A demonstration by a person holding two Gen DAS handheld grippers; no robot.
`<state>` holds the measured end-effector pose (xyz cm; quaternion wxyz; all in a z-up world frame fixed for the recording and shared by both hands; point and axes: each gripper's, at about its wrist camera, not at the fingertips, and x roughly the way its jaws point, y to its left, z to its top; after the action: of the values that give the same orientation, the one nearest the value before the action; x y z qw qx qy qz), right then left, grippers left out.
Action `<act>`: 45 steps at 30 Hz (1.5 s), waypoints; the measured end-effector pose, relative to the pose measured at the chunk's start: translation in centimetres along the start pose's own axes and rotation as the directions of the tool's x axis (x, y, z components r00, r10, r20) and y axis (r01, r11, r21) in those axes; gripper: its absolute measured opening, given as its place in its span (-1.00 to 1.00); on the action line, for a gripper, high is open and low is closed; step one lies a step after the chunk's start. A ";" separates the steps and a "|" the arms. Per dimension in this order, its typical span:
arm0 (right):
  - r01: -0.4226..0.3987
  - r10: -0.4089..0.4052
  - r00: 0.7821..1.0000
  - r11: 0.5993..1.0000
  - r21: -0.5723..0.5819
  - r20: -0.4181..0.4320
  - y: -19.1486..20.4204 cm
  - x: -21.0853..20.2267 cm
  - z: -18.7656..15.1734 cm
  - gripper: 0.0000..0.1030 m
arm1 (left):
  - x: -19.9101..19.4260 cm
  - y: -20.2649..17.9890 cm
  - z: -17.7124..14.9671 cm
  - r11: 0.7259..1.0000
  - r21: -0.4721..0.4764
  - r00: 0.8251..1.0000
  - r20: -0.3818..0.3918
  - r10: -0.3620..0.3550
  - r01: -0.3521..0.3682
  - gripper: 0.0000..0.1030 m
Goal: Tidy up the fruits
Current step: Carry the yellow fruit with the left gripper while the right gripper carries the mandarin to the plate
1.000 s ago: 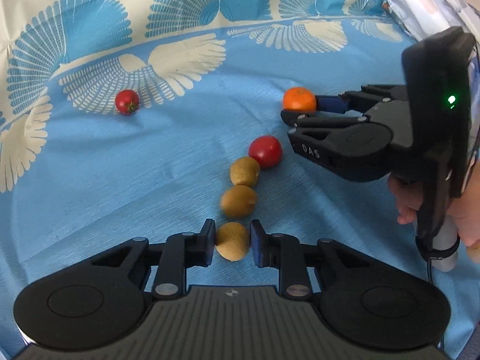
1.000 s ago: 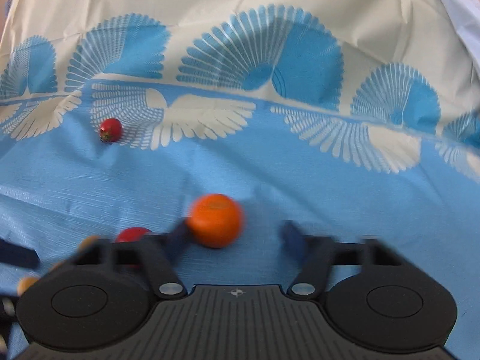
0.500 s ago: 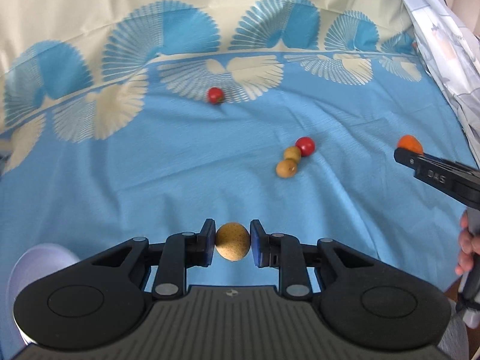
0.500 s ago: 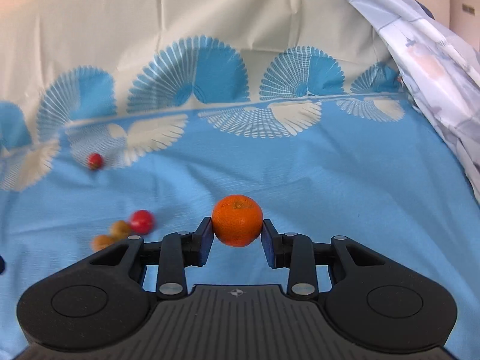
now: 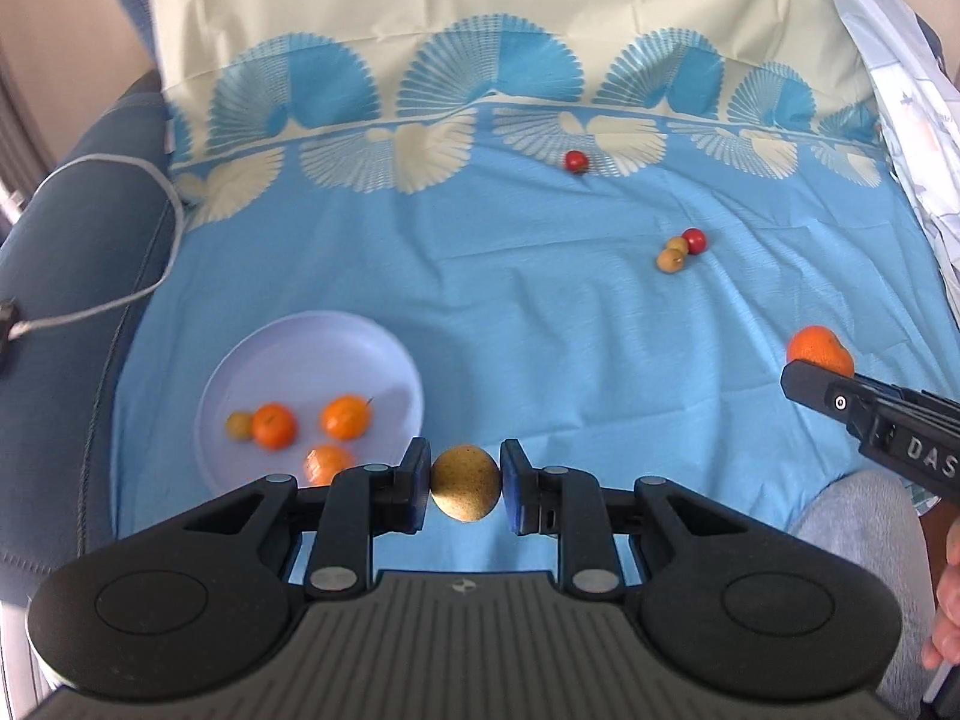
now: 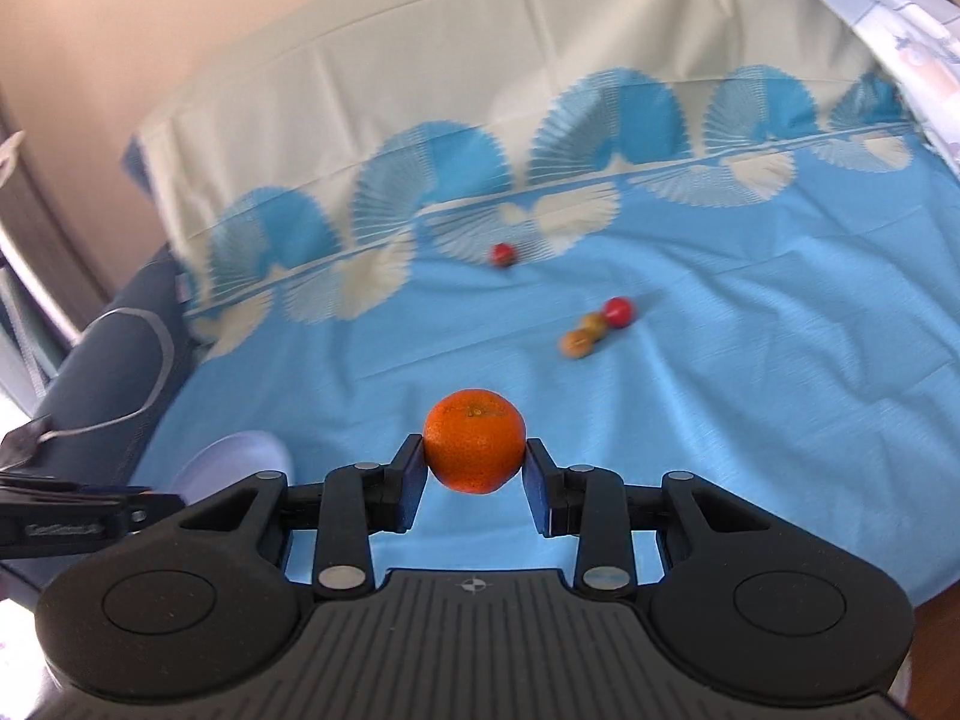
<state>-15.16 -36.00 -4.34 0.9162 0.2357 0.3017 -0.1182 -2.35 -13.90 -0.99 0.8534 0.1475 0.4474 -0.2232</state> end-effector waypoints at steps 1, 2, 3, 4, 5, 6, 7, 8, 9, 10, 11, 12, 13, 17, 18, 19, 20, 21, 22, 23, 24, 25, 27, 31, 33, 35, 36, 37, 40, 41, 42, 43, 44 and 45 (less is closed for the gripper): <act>-0.015 0.015 1.000 1.000 -0.007 -0.005 0.9 -0.5 -0.4 -0.30 | -0.6 0.6 -0.6 1.000 -0.012 1.000 0.001 0.001 -0.001 -0.47; -0.029 0.029 1.000 0.999 -0.018 -0.005 2.0 -1.4 -0.9 -0.30 | -1.4 1.0 -1.4 1.000 -0.024 1.000 0.003 0.005 -0.005 -0.47; -0.043 0.042 0.999 0.999 -0.033 -0.005 3.0 -2.0 -1.2 -0.30 | -2.0 1.6 -2.0 0.999 -0.031 1.000 0.007 0.008 -0.007 -0.47; -0.054 0.053 0.999 0.998 -0.046 -0.009 3.9 -2.5 -1.6 -0.30 | -2.7 2.1 -2.5 0.999 -0.039 1.000 0.013 0.010 -0.010 -0.47; -0.060 0.060 0.998 0.997 -0.053 -0.015 4.7 -3.1 -1.9 -0.30 | -3.3 2.6 -3.1 0.999 -0.047 1.000 0.019 0.013 -0.012 -0.47; -0.068 0.068 0.998 0.996 -0.055 -0.017 5.5 -3.7 -2.3 -0.30 | -4.0 3.1 -3.6 0.998 -0.056 1.000 0.025 0.015 -0.014 -0.47; -0.080 0.079 0.997 0.995 -0.058 -0.020 6.2 -4.2 -2.5 -0.30 | -4.6 3.5 -4.1 0.998 -0.065 0.999 0.031 0.017 -0.015 -0.47; -0.089 0.088 0.996 0.994 -0.064 -0.025 6.9 -4.7 -2.9 -0.30 | -5.2 4.0 -4.6 0.997 -0.075 0.999 0.036 0.020 -0.018 -0.47; -0.093 0.092 0.995 0.993 -0.072 -0.027 7.6 -5.2 -3.2 -0.30 | -5.7 4.4 -5.0 0.996 -0.085 0.999 0.040 0.025 -0.022 -0.47; -0.099 0.097 0.995 0.991 -0.085 -0.028 8.3 -5.6 -3.5 -0.30 | -6.3 4.8 -5.5 0.995 -0.095 0.999 0.044 0.029 -0.025 -0.47; -0.106 0.103 0.994 0.989 -0.099 -0.029 9.0 -6.1 -3.8 -0.30 | -6.8 5.2 -6.0 0.994 -0.105 0.998 0.050 0.032 -0.027 -0.47; -0.110 0.107 0.994 0.987 -0.113 -0.029 9.6 -6.5 -4.1 -0.30 | -7.2 5.6 -6.5 0.993 -0.113 0.998 0.054 0.036 -0.029 -0.47; -0.113 0.110 0.993 0.985 -0.128 -0.030 10.2 -6.8 -4.4 -0.30 | -7.6 6.0 -6.9 0.992 -0.121 0.998 0.058 0.040 -0.033 -0.47; -0.133 0.130 0.991 0.976 -0.174 -0.033 12.2 -8.2 -5.3 -0.30 | -8.7 7.1 -8.2 0.988 -0.152 0.997 0.066 0.042 -0.031 -0.47; -0.137 0.133 0.991 0.973 -0.188 -0.034 12.6 -8.5 -5.5 -0.30 | -8.9 7.3 -8.5 0.987 -0.160 0.997 0.067 0.042 -0.031 -0.47; -0.140 0.136 0.990 0.970 -0.199 -0.035 12.9 -8.8 -5.7 -0.30 | -9.1 7.5 -8.8 0.985 -0.167 0.997 0.069 0.042 -0.030 -0.47; -0.143 0.139 0.990 0.967 -0.211 -0.035 13.3 -9.1 -5.9 -0.30 | -9.3 7.7 -9.0 0.984 -0.174 0.996 0.072 0.043 -0.030 -0.47; -0.144 0.140 0.990 0.964 -0.224 -0.033 13.7 -9.3 -5.9 -0.30 | -9.5 7.9 -9.2 0.983 -0.183 0.996 0.075 0.045 -0.031 -0.47; -0.144 0.140 0.990 0.961 -0.235 -0.032 13.9 -9.4 -6.0 -0.30 | -9.7 8.0 -9.3 0.981 -0.189 0.996 0.078 0.046 -0.031 -0.47; -0.144 0.140 0.990 0.960 -0.242 -0.030 14.1 -9.6 -6.0 -0.30 | -9.9 8.1 -9.4 0.980 -0.194 0.996 0.082 0.047 -0.031 -0.47; -0.144 0.141 0.990 0.958 -0.247 -0.029 14.3 -9.7 -6.0 -0.30 | -10.0 8.2 -9.4 0.980 -0.198 0.995 0.084 0.048 -0.031 -0.47; -0.145 0.142 0.989 0.957 -0.251 -0.029 14.4 -9.8 -6.0 -0.30 | -10.2 8.3 -9.5 0.979 -0.201 0.995 0.087 0.049 -0.030 -0.47; -0.144 0.141 0.990 0.956 -0.254 -0.029 14.7 -9.7 -6.1 -0.30 | -10.4 8.5 -9.7 0.978 -0.206 0.995 0.091 0.049 -0.029 -0.47; -0.147 0.144 0.989 0.952 -0.267 -0.028 15.1 -10.0 -6.4 -0.30 | -10.5 8.7 -9.9 0.977 -0.211 0.995 0.093 0.046 -0.025 -0.47; -0.146 0.143 0.989 0.952 -0.270 -0.029 15.2 -10.1 -6.5 -0.30 | -10.4 8.6 -9.9 0.977 -0.211 0.995 0.094 0.044 -0.023 -0.47; -0.142 0.140 0.990 0.952 -0.271 -0.029 15.3 -10.1 -6.5 -0.30 | -10.4 8.6 -10.0 0.977 -0.212 0.995 0.094 0.044 -0.023 -0.47; -0.142 0.139 0.990 0.952 -0.272 -0.030 15.2 -10.1 -6.5 -0.30 | -10.4 8.6 -9.9 0.977 -0.214 0.995 0.094 0.045 -0.023 -0.47; -0.142 0.139 0.990 0.952 -0.273 -0.031 15.2 -10.1 -6.5 -0.30 | -10.4 8.7 -10.0 0.976 -0.214 0.994 0.095 0.045 -0.024 -0.47; -0.142 0.139 0.990 0.951 -0.273 -0.032 15.2 -10.0 -6.5 -0.30 | -10.4 8.8 -10.0 0.976 -0.216 0.995 0.094 0.045 -0.024 -0.47; -0.143 0.139 0.990 0.951 -0.274 -0.033 15.2 -10.0 -6.5 -0.30 | -10.4 8.8 -10.0 0.976 -0.216 0.995 0.094 0.045 -0.024 -0.47; -0.142 0.139 0.990 0.951 -0.273 -0.034 15.3 -10.0 -6.5 -0.30 | -10.3 8.9 -10.0 0.976 -0.217 0.995 0.093 0.045 -0.023 -0.47; -0.142 0.138 0.990 0.951 -0.273 -0.035 15.3 -9.9 -6.6 -0.30 | -10.3 8.9 -10.0 0.976 -0.218 0.995 0.093 0.045 -0.024 -0.47; -0.142 0.138 0.990 0.952 -0.272 -0.035 15.2 -9.9 -6.6 -0.30 | -10.3 8.9 -10.0 0.976 -0.217 0.995 0.093 0.046 -0.024 -0.47; -0.143 0.138 0.990 0.952 -0.271 -0.036 15.2 -9.9 -6.6 -0.30 | -10.3 8.9 -10.0 0.976 -0.217 0.995 0.093 0.045 -0.024 -0.47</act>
<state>-20.74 -18.87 2.51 0.9435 0.1288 0.3054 -0.0081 -9.88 0.82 2.48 0.8889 0.0509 0.4241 -0.1657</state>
